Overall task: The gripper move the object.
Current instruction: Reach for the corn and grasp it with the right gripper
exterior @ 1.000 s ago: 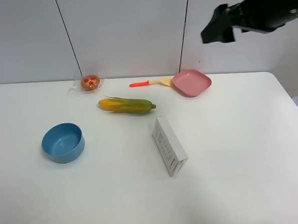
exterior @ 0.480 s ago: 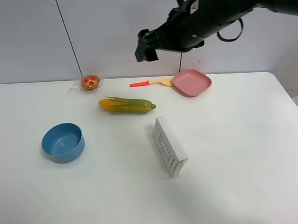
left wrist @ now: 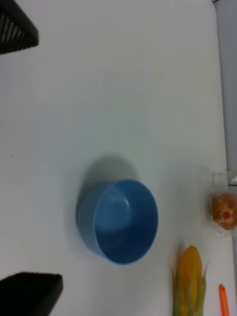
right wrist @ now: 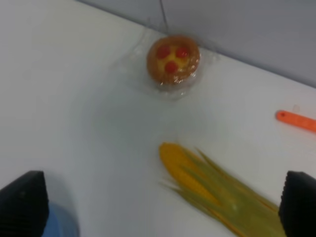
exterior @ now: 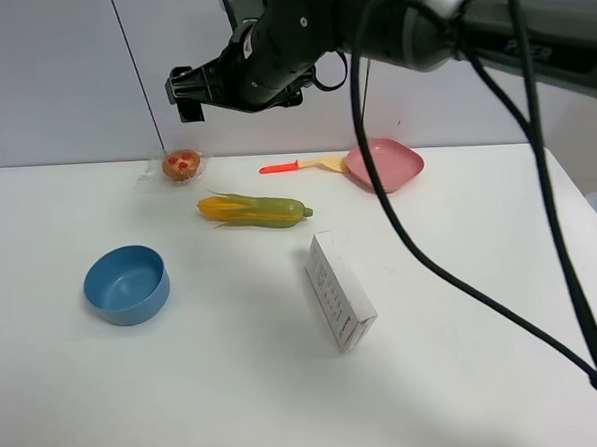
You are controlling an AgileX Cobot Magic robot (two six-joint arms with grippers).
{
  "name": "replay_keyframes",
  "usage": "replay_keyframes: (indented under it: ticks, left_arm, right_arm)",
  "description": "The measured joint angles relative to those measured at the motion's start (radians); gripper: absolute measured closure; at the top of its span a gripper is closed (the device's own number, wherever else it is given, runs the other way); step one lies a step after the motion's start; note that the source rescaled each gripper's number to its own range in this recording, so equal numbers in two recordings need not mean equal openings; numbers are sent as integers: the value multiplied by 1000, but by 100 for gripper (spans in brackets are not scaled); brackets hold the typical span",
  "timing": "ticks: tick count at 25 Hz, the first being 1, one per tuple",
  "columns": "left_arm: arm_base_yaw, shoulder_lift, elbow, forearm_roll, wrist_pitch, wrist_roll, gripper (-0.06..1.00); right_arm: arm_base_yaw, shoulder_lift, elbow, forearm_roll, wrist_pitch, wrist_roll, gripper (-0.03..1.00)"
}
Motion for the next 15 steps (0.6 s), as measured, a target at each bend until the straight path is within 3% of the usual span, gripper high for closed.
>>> replay_keyframes:
  ticks: [5, 15]
  left_arm:
    - [0, 0, 0, 0, 0, 0, -6]
    - [0, 0, 0, 0, 0, 0, -6]
  right_arm:
    - [2, 133, -127, -54, 0, 145, 11]
    - [47, 373, -336, -177, -2, 236, 11]
